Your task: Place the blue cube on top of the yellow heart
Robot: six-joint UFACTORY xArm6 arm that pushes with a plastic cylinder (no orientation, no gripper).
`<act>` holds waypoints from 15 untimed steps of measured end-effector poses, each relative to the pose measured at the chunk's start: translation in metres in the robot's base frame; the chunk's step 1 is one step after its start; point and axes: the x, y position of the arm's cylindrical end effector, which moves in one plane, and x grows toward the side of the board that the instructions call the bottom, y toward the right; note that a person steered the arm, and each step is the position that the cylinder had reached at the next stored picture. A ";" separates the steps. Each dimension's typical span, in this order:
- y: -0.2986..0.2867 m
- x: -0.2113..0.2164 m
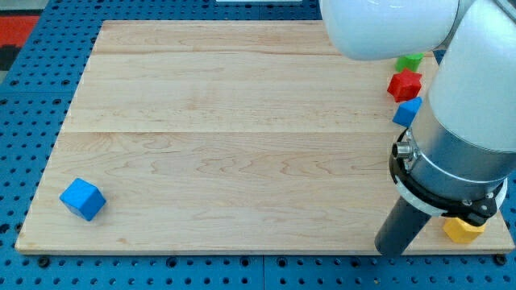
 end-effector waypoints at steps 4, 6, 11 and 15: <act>-0.343 -0.020; -0.426 -0.105; -0.424 -0.204; -0.368 -0.307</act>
